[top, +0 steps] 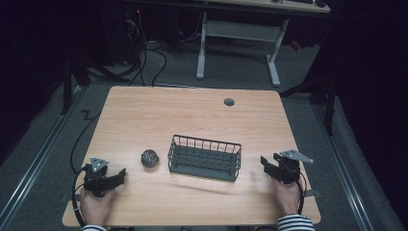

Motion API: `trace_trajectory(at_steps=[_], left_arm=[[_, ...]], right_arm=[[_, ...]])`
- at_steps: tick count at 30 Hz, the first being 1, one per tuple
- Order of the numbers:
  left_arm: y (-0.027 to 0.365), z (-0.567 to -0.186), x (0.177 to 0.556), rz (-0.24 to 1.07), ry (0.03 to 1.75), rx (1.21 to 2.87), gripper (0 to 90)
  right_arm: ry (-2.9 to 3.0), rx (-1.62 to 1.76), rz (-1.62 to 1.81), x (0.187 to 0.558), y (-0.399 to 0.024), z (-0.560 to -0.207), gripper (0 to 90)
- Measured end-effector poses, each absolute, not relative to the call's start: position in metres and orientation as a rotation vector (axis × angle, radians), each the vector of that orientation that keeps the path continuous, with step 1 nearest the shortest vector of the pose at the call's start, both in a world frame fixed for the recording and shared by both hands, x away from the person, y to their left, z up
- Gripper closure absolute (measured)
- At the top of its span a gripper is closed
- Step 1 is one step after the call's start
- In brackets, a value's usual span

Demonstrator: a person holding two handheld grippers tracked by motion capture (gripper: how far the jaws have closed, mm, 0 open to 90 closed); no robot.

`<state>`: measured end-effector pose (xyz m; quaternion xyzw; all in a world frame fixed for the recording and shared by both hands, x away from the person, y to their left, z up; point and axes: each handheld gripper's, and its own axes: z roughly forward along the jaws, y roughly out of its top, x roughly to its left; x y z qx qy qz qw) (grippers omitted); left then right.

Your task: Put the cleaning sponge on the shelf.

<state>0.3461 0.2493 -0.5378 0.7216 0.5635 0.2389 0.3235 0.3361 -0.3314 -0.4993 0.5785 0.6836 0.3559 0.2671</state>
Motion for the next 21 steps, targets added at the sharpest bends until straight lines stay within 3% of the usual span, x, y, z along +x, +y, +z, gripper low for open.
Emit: trace_trajectory(at_steps=[12, 21], left_arm=[[0.249, -0.538, 0.349, 0.59, 1.452, 1.91, 14.7], [0.252, -0.523, 0.346, 0.48, 1.41, 1.818, 15.7]], right_arm=[[1.907, 1.587, 0.811, 0.344, -0.333, -0.53, 37.9], [1.906, 1.585, 0.807, 0.344, -0.333, -0.53, 37.7]])
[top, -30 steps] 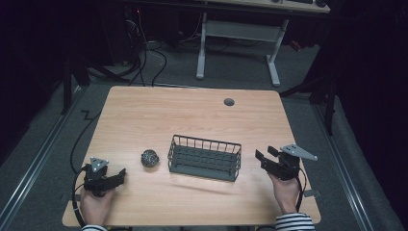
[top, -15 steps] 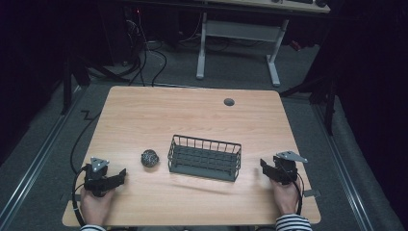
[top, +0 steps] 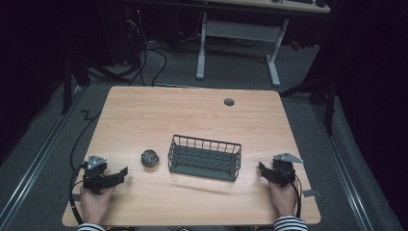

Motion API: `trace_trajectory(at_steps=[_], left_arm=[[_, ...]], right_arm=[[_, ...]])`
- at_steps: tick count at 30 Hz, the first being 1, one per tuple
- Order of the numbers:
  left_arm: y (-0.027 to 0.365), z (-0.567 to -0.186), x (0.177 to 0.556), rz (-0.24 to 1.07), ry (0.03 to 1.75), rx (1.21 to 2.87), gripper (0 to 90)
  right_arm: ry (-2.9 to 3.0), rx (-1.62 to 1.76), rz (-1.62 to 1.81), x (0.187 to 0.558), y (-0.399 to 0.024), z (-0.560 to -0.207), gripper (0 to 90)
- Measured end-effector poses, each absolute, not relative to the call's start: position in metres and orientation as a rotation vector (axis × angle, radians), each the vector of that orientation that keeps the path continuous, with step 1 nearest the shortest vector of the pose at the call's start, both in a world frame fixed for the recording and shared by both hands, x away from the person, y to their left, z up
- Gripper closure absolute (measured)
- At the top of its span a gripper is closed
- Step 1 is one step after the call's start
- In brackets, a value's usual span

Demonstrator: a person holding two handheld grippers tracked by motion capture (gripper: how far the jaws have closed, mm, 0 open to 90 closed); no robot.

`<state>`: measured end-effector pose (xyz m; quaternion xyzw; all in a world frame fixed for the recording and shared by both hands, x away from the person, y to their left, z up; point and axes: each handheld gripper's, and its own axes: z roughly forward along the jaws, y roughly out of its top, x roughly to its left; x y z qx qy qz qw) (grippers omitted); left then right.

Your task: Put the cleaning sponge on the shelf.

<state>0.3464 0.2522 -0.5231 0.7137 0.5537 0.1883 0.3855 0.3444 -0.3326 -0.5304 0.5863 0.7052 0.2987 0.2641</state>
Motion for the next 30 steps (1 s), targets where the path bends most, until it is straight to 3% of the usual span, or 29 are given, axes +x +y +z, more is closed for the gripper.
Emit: trace_trajectory(at_steps=[13, 30], left_arm=[[0.225, -0.499, 0.333, 0.436, 1.246, 1.862, 15.0], [0.172, -0.504, 0.37, 0.418, 1.197, 1.981, 15.1]], right_arm=[[1.91, 1.584, 0.81, 0.344, -0.333, -0.53, 37.4], [1.914, 1.577, 0.813, 0.344, -0.333, -0.53, 37.3]])
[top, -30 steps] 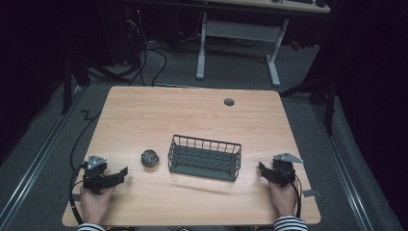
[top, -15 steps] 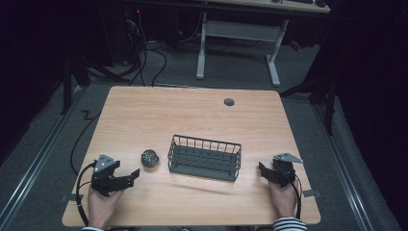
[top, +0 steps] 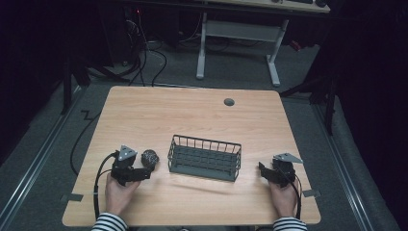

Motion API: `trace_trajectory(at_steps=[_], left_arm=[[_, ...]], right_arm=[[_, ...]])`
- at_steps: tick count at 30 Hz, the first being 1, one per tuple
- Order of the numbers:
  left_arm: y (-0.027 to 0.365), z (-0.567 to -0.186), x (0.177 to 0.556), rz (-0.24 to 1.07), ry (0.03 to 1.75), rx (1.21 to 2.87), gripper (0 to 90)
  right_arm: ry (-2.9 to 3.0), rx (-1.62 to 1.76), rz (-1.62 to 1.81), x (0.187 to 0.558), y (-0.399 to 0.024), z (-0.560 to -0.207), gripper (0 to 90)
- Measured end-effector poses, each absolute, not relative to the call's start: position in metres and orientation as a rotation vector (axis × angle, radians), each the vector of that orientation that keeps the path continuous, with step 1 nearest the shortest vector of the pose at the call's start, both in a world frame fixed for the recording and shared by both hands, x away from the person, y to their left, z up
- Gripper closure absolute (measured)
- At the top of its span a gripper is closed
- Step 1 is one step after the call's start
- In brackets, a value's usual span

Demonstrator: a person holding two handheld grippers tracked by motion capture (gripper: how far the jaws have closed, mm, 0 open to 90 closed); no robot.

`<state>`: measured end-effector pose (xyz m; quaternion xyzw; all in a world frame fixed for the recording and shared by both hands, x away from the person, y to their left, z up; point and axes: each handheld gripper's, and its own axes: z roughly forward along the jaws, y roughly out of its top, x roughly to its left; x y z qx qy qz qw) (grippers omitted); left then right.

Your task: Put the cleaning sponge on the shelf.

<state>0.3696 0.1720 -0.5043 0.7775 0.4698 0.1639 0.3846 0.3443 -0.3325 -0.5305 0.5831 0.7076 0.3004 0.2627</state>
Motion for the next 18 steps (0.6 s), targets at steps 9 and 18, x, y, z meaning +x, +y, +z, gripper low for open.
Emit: trace_trajectory(at_steps=[9, 18], left_arm=[[0.161, -0.509, 0.385, 0.436, 1.203, 2.01, 18.5], [0.155, -0.52, 0.392, 0.448, 1.233, 2.039, 28.8]], right_arm=[[1.914, 1.579, 0.813, 0.344, -0.332, -0.53, 37.3], [1.914, 1.579, 0.813, 0.344, -0.332, -0.53, 37.3]])
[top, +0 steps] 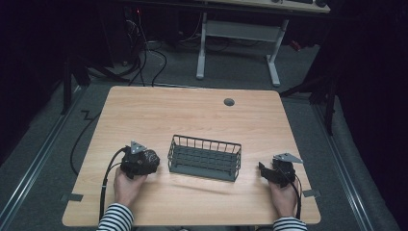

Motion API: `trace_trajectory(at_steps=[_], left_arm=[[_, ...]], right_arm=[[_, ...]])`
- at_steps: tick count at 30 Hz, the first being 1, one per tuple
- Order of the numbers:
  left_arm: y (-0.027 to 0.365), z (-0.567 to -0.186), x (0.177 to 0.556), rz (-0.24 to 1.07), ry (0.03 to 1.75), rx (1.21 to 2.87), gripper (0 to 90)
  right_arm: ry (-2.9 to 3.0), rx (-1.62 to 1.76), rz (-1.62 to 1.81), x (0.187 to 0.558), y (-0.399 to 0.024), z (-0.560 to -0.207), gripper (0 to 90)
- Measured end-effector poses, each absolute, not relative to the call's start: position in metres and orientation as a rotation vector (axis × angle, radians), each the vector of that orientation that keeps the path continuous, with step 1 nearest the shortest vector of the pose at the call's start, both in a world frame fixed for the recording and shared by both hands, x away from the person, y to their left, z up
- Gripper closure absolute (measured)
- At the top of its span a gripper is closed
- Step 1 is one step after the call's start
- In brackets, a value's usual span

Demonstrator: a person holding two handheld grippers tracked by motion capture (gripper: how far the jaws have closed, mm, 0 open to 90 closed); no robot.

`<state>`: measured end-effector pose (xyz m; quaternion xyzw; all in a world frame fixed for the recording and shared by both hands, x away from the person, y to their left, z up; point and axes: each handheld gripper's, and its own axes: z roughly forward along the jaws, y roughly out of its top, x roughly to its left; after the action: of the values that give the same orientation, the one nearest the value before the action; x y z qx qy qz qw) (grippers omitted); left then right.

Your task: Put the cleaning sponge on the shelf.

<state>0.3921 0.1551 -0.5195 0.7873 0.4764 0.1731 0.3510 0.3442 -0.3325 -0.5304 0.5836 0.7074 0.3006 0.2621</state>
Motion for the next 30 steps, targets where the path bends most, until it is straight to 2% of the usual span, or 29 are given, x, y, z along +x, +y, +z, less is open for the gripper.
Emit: trace_trajectory(at_steps=[11, 20, 30], left_arm=[[0.156, -0.52, 0.393, 0.46, 1.236, 2.052, 40.3], [0.158, -0.518, 0.392, 0.457, 1.229, 2.04, 43.4], [0.164, -0.51, 0.387, 0.394, 1.207, 2.009, 44.3]], right_arm=[[1.914, 1.579, 0.813, 0.344, -0.332, -0.53, 37.3], [1.914, 1.579, 0.814, 0.344, -0.333, -0.53, 37.2], [1.915, 1.58, 0.813, 0.344, -0.333, -0.53, 37.2]])
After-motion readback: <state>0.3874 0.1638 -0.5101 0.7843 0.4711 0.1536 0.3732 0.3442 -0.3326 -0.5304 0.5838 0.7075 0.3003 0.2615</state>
